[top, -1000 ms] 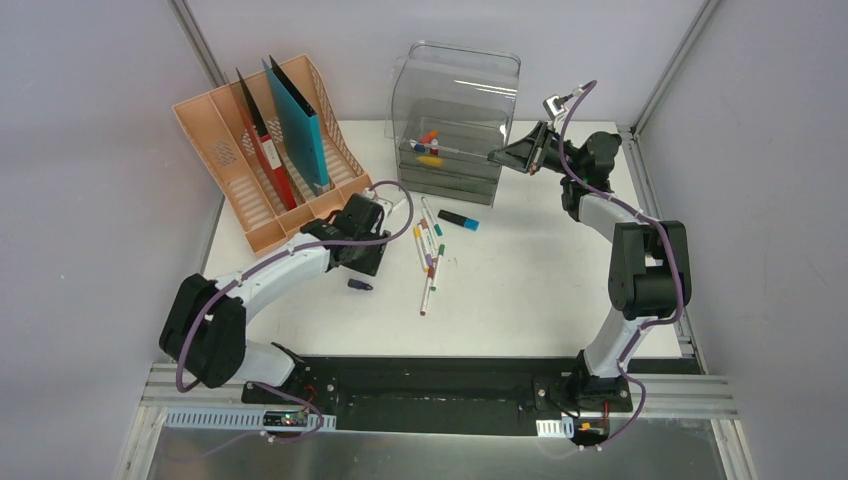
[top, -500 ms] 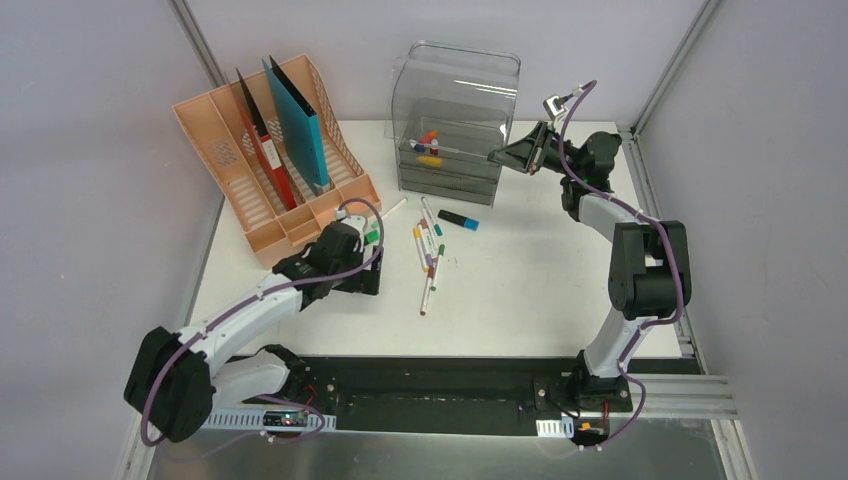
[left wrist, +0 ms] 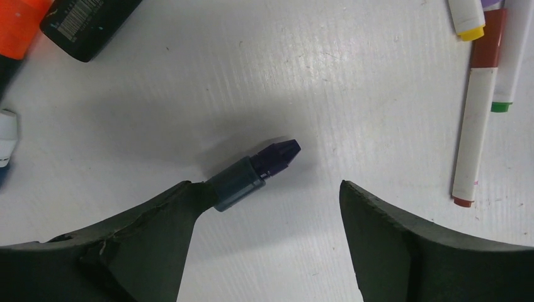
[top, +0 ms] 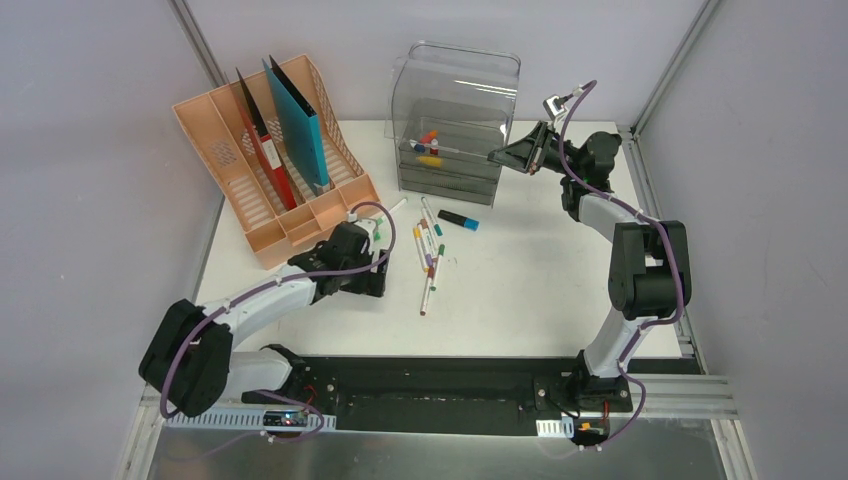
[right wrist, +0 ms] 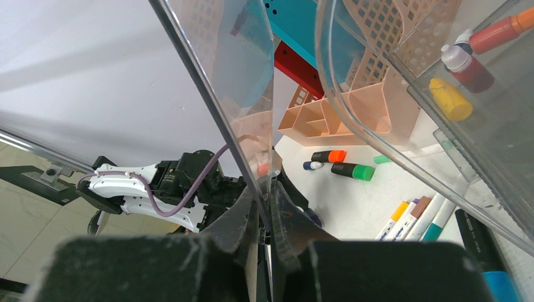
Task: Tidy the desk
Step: Pick up the stationery from the center of the board.
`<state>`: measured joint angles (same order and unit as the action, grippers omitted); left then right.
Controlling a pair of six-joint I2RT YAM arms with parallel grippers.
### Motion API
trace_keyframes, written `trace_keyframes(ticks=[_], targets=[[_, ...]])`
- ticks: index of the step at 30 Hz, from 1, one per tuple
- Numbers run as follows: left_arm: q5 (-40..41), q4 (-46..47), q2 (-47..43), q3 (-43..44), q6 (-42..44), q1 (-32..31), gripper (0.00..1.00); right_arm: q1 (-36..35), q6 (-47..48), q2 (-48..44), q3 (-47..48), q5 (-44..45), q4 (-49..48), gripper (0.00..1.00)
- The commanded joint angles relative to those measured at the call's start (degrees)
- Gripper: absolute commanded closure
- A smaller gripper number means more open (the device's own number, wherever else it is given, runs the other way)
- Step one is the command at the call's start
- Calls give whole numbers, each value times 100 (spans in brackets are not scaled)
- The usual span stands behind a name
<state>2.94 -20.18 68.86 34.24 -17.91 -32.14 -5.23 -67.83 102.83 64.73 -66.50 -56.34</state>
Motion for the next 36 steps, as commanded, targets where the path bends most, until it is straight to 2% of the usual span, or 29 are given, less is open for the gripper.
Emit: trace_keyframes(ticks=[1, 8, 14, 21, 29, 36], targets=[[215, -78, 252, 426, -87, 76, 18, -44, -230, -47, 162, -204, 35, 95], [255, -285, 699, 649, -142, 76, 28, -39, -239, -17, 172, -214, 36, 95], [228, -455, 889, 733, -196, 74, 30, -39, -240, -17, 168, -214, 36, 95], [659, -636, 944, 719, -494, 76, 34, -42, -242, -4, 170, -215, 36, 95], [764, -721, 1279, 892, -1087, 71, 34, -41, -240, -17, 170, -215, 35, 95], [681, -840, 1290, 1035, -2054, 76, 36, -44, -239, -25, 179, -223, 39, 95]])
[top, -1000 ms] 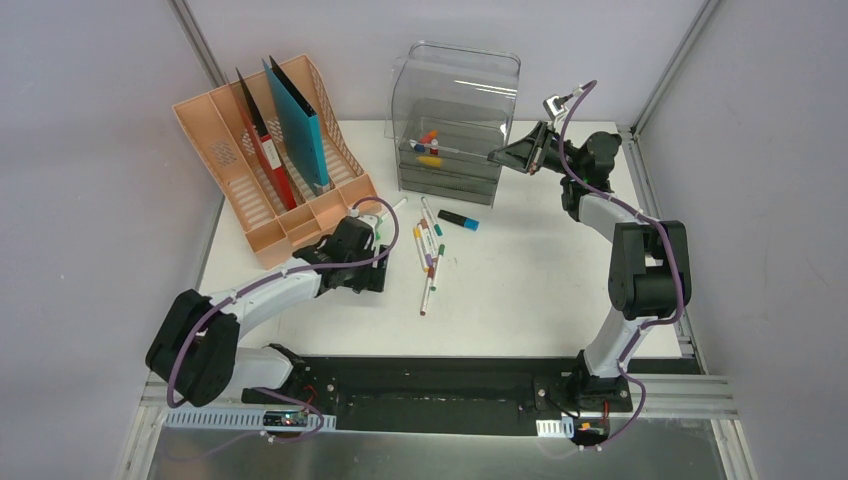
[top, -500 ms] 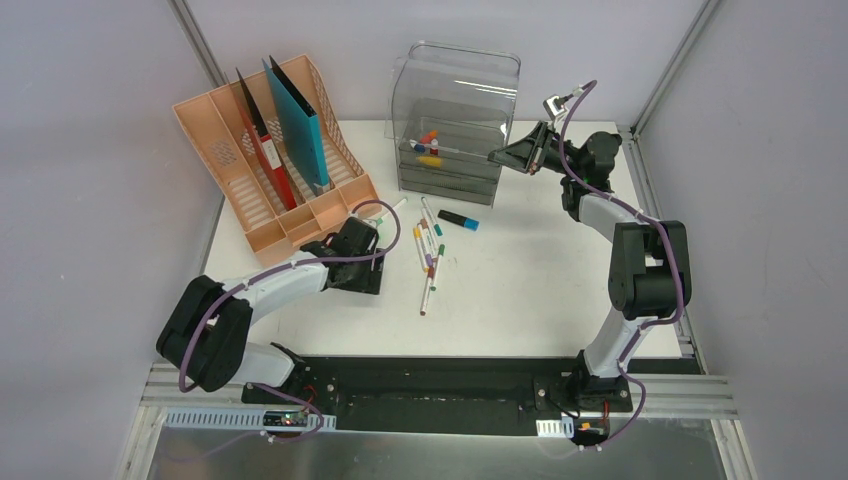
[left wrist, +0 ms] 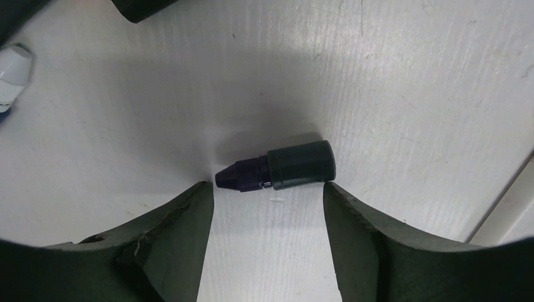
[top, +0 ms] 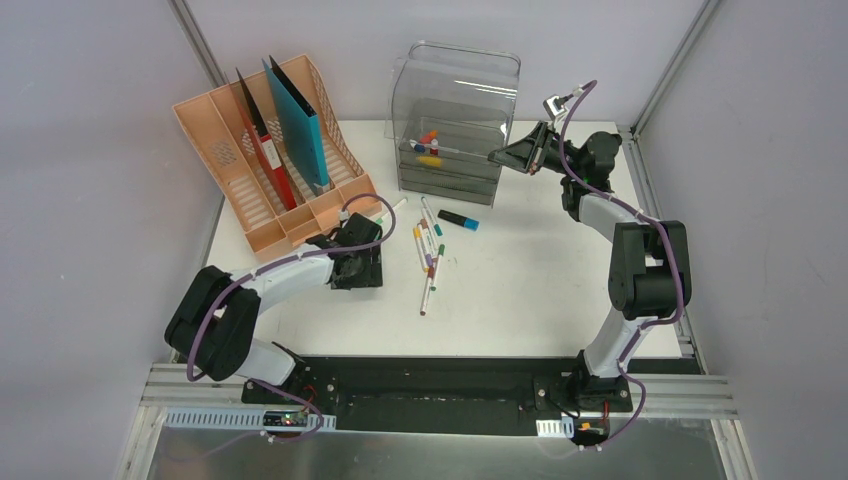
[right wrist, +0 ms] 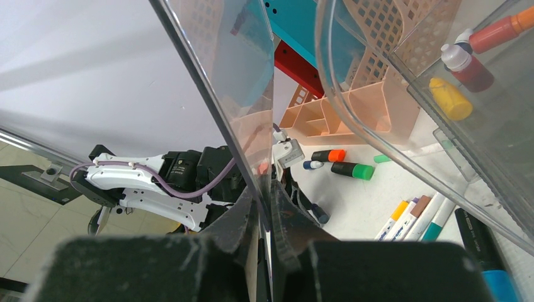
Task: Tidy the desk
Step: Pick up the stationery from the center of the board.
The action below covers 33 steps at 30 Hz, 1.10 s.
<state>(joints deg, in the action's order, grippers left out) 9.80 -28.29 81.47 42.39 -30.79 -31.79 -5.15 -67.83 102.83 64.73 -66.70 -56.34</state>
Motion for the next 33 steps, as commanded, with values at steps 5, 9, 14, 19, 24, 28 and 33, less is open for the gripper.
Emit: trace_keyframes(ticks=[5, 9, 14, 19, 24, 28, 33], targets=[[-210, -41, 101, 266, -1488, 40, 41, -48, -241, -33, 179, -203, 35, 95], [-281, -51, 243, 322, -1460, 40, 41, -49, -239, -50, 176, -204, 35, 95], [-515, -59, 378, 334, -1987, 41, 40, -48, -240, -52, 180, -203, 42, 95], [-541, -31, 423, 272, -2654, 49, 37, -44, -240, -64, 176, -213, 35, 95], [-729, 128, 416, 261, -2882, 59, 27, -45, -247, -63, 180, -212, 37, 95], [-682, 60, 595, 305, -3055, 59, 24, -39, -243, -70, 180, -221, 39, 95], [-151, -669, 815, 665, -3074, 56, 23, -35, -239, -71, 179, -221, 35, 95]])
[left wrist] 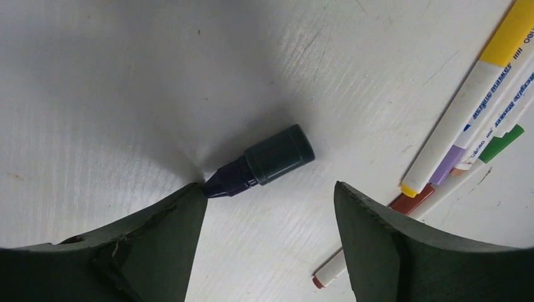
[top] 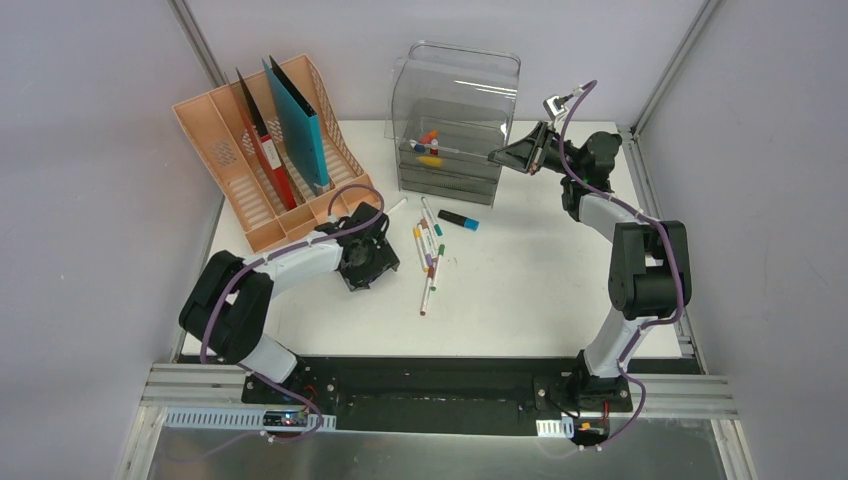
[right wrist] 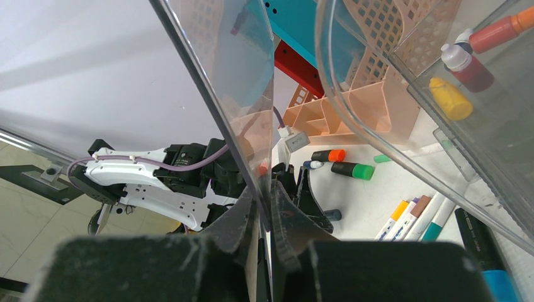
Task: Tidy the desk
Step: Pick up the stationery from the center of the board.
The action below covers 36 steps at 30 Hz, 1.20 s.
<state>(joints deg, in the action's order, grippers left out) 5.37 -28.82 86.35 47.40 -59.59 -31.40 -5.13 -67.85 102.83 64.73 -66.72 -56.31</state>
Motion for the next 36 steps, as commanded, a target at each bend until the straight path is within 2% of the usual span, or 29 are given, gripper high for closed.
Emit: trace_keyframes(ticks=[1, 7, 13, 17, 21, 24, 26, 34, 36], targets=[[386, -748, 363, 236, -167, 19, 23, -40, -237, -63, 176, -220, 37, 95], [955, -1437, 575, 683, 213, 14, 23, -36, -237, -47, 180, -217, 33, 95], [1334, -1576, 736, 1042, 1662, 11, 25, -48, -237, -7, 187, -219, 33, 95], [864, -1000, 821, 935, 2966, 11, 25, -50, -237, 13, 184, -219, 40, 95], [391, -676, 1006, 963, 3450, 10, 26, -52, -237, 11, 186, -219, 33, 95], [206, -506, 1114, 934, 3488, 10, 36, -48, -244, 8, 187, -223, 33, 95], [198, -460, 1180, 921, 3367, 9, 47, -43, -243, 9, 185, -225, 37, 95], [327, -358, 1520, 957, 2902, 6, 63, -39, -238, 2, 189, -228, 33, 95], [310, -325, 1514, 949, 2913, 3, 72, -37, -238, 6, 186, -228, 35, 95]])
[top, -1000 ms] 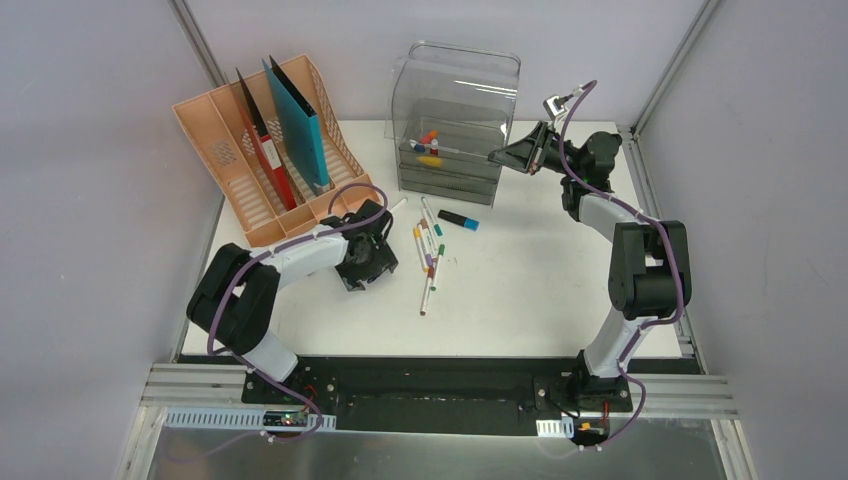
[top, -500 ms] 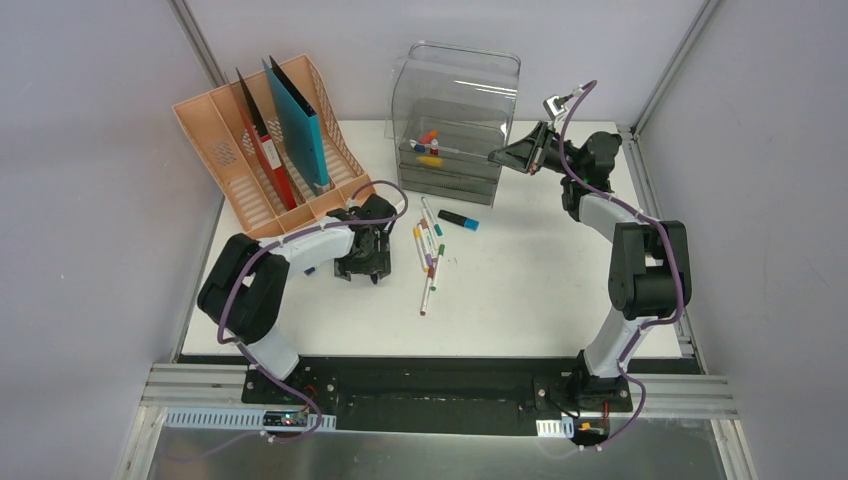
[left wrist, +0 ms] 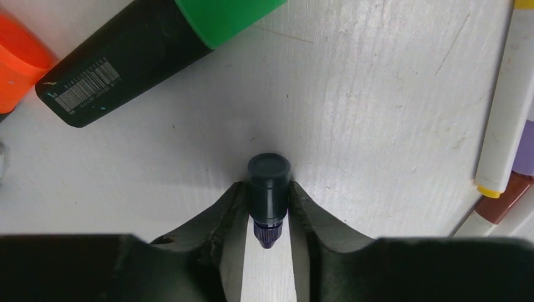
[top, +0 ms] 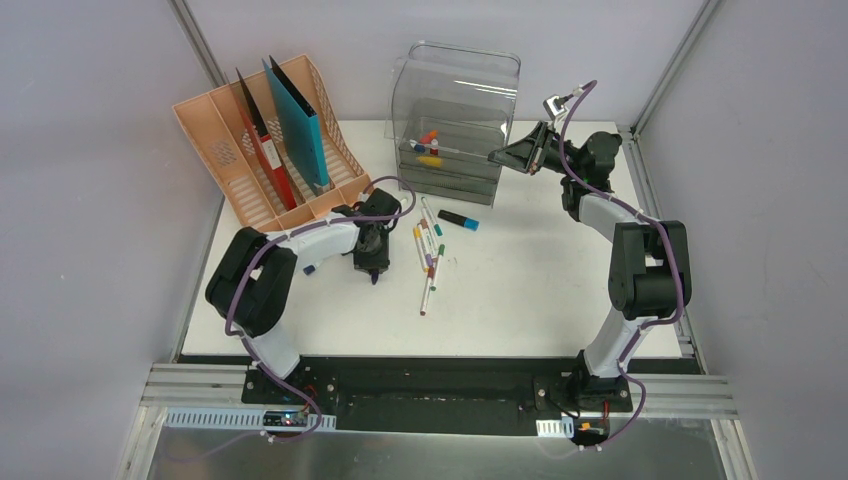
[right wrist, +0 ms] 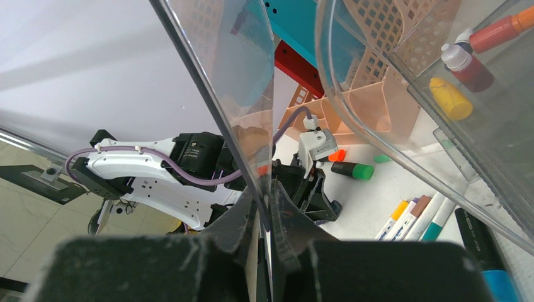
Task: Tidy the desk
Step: Pick up the stationery from the center of the board.
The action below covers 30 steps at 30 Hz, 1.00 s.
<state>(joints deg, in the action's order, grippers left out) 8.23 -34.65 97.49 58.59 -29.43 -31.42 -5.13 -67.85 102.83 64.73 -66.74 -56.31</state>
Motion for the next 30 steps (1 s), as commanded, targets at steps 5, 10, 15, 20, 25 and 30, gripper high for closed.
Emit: trace_keyframes(ticks=[5, 10, 15, 20, 25, 30], targets=[[-76, 418, 186, -286, -63, -6, 85, -34, -238, 22, 189, -225, 35, 95], [-331, 954, -308, -616, -30, -6, 93, -40, -237, 31, 185, -225, 36, 95], [-803, 1932, -1122, -1095, 171, -5, 100, -41, -237, 31, 189, -225, 33, 95], [-1271, 2889, -1753, -1381, 309, -5, 100, -44, -237, 26, 185, -228, 35, 95], [-1633, 3978, -2233, -1625, 399, -5, 100, -42, -237, 13, 175, -230, 33, 95], [-1982, 5081, -2600, -1801, 438, -9, 100, -53, -249, 1, 176, -225, 24, 95]])
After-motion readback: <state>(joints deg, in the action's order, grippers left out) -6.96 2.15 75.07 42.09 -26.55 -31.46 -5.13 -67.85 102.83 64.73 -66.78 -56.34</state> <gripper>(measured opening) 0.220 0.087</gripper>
